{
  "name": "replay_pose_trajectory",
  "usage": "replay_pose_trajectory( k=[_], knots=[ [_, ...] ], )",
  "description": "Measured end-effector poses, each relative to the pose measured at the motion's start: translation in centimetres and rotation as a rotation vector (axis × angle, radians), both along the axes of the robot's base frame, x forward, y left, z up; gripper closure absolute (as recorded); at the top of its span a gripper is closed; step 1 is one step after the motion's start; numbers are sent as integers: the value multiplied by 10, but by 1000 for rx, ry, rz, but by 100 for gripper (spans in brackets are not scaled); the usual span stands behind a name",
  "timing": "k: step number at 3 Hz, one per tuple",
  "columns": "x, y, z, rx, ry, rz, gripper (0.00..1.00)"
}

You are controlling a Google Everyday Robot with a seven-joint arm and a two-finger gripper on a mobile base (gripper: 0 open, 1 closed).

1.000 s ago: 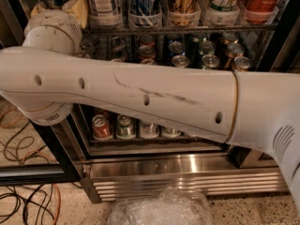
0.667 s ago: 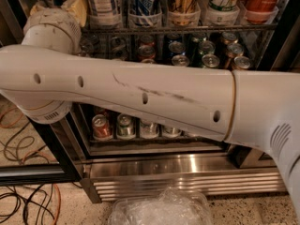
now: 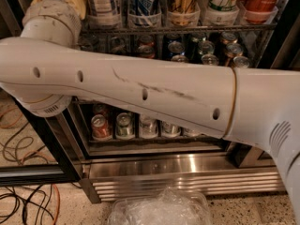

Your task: Pick redbull can from top shelf of fridge

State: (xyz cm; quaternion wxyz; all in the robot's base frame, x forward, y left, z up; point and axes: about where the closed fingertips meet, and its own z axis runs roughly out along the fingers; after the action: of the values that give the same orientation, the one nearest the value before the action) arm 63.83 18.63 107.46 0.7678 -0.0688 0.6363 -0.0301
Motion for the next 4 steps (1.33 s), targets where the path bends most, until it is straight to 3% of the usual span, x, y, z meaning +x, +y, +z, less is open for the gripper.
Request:
replay_pose_trajectory(
  k=[1,3,4],
  knots=[
    [7,-5,18,45,-14,3,58],
    [7,-6,19,47,-15,2,100],
    [1,-8,22,48,-19,3,100]
  ],
)
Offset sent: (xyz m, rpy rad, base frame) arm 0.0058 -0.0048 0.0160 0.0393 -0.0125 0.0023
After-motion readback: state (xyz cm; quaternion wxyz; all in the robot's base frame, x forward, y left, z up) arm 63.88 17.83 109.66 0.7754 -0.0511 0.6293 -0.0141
